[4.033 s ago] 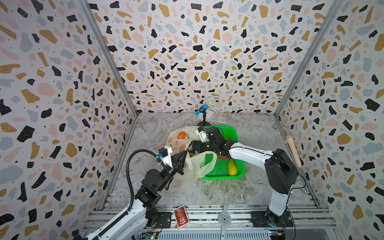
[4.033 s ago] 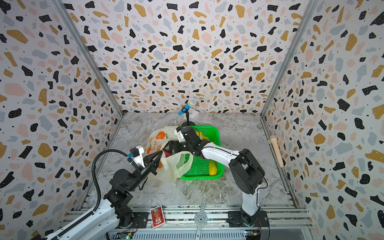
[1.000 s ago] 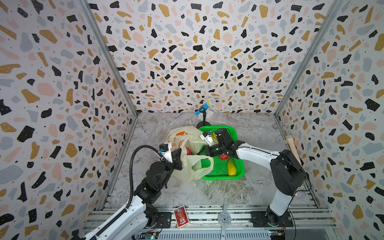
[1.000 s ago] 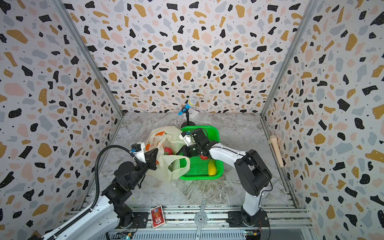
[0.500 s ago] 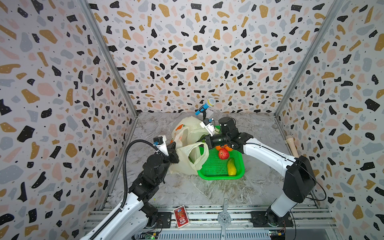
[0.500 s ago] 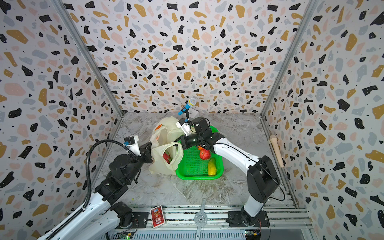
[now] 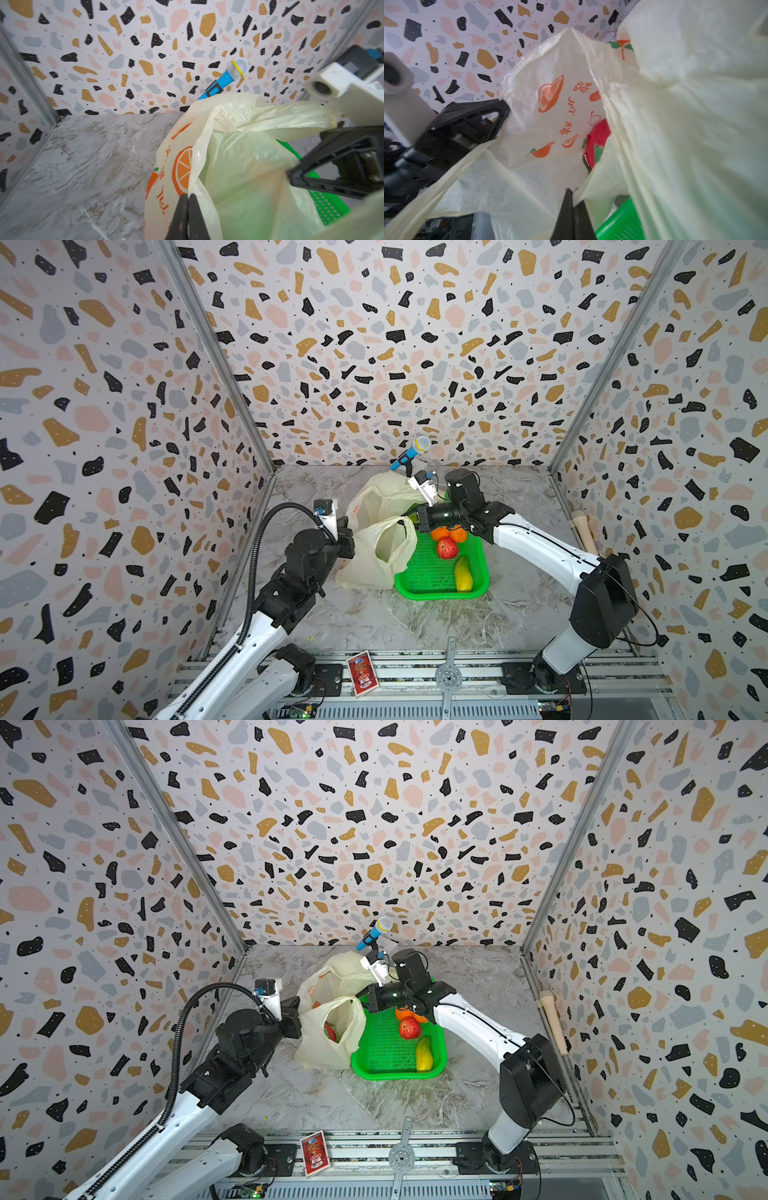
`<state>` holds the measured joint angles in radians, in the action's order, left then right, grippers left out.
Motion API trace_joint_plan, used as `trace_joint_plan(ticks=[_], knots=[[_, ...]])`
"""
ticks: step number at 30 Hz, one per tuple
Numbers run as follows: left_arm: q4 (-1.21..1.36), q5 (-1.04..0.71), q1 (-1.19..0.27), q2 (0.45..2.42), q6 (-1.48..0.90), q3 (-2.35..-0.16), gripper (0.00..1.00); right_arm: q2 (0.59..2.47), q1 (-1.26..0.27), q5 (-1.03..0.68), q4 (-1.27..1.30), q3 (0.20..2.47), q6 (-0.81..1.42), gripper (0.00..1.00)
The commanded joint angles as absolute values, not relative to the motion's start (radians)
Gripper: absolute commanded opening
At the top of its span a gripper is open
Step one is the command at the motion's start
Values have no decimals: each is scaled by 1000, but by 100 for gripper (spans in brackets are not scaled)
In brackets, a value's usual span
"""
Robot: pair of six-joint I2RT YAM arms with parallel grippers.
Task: Place the fruits into the plastic bag
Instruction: 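Withdraw the right gripper from the bag back toward the basket, then lower the right gripper onto the red apple in the basket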
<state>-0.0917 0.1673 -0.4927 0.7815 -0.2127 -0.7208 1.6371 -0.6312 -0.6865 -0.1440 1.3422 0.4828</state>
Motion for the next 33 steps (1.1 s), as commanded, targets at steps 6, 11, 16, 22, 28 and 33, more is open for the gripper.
trace_joint_plan(ticks=[6,11,16,22,28,33], knots=[[-19,69,-488,759,-162,-718,0,1609,-566,-466,-233,1243,513,1],[48,171,-488,734,-219,-670,0,1581,-559,-354,-251,1193,514,28],[84,155,-488,743,-239,-644,0,1501,-557,-218,-227,1135,518,75],[74,185,-489,760,-247,-644,0,1392,-555,-20,-210,1039,562,81],[74,207,-488,777,-263,-644,0,1432,-554,4,-261,1004,562,81],[78,204,-488,785,-275,-649,0,1484,-553,-1,-264,986,548,82]])
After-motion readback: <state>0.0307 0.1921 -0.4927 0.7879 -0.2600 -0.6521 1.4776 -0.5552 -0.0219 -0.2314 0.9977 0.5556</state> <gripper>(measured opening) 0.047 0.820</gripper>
